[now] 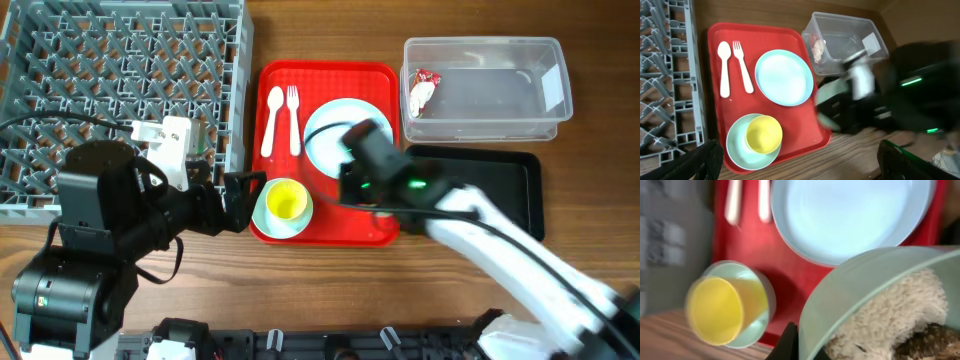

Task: Sort waste into correct bins and load items into the dishwasher rack
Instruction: 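Tip the green bowl over the black tray to dump the rice, then return the green bowl to the red tray with the right gripper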

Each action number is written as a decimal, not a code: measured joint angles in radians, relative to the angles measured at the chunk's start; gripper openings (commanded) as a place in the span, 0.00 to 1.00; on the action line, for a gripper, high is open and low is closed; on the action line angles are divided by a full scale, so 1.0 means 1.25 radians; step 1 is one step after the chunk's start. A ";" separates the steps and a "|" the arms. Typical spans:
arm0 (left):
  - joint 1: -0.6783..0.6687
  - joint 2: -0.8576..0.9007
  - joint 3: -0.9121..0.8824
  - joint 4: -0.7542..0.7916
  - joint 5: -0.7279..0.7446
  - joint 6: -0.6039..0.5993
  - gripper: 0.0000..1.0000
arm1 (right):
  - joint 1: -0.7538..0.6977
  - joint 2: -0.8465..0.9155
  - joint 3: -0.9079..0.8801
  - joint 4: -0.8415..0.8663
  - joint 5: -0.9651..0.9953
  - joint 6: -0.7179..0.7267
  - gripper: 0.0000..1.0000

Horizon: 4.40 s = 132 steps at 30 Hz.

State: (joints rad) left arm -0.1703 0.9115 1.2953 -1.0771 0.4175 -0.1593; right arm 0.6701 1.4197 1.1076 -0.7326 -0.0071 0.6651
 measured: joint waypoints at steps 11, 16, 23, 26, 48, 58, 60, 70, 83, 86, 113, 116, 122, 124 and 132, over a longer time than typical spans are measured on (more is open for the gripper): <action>0.000 0.000 0.000 0.000 0.000 0.000 1.00 | -0.535 -0.085 -0.104 -0.061 -0.566 -0.405 0.04; 0.000 0.000 0.000 0.000 0.000 0.000 1.00 | -0.721 0.020 -0.264 0.039 -0.813 -0.551 0.04; 0.000 0.000 0.000 0.000 0.000 0.000 1.00 | -0.822 0.114 -0.310 0.129 -1.127 -0.689 0.04; 0.000 0.000 0.000 0.000 0.000 0.000 1.00 | -0.826 0.114 -0.310 0.141 -1.201 -0.694 0.04; 0.000 0.000 0.000 0.000 0.000 0.000 1.00 | -0.831 0.091 -0.310 0.163 -1.151 -0.580 0.04; 0.000 0.000 0.000 0.000 0.000 0.000 1.00 | -0.678 -0.030 -0.285 0.190 -0.962 -0.429 0.04; 0.000 0.000 0.000 0.000 0.000 0.000 1.00 | -0.555 -0.087 -0.232 0.185 -0.857 -0.401 0.04; -0.001 0.000 0.000 0.000 0.000 0.000 1.00 | -0.049 -0.032 -0.088 0.199 -0.063 -0.318 0.04; -0.001 0.000 0.000 0.000 0.000 0.000 1.00 | -0.050 0.273 0.082 0.229 0.027 -0.397 0.04; -0.001 0.000 0.000 0.000 0.000 0.000 1.00 | -0.050 0.273 0.085 0.110 -0.014 -0.383 0.04; -0.001 0.000 0.000 0.000 0.000 0.000 1.00 | 0.036 0.173 0.058 0.023 -0.203 -0.232 0.38; -0.001 0.000 0.000 0.000 0.000 0.000 1.00 | 0.054 0.155 0.072 0.045 -0.252 -0.220 0.38; -0.001 0.000 0.000 0.000 0.000 0.000 1.00 | 0.060 0.155 0.072 0.093 -0.240 -0.170 0.34; -0.001 0.000 0.000 0.000 0.000 0.000 1.00 | 0.060 0.159 0.072 0.097 -0.199 -0.152 0.34; -0.001 0.000 0.000 -0.057 0.015 0.000 1.00 | 0.060 0.307 0.072 0.131 -0.175 -0.100 0.05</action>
State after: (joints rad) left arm -0.1711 0.9115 1.2953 -1.1488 0.4366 -0.1596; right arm 0.7448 1.8038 1.1976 -0.5694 -0.2253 0.5396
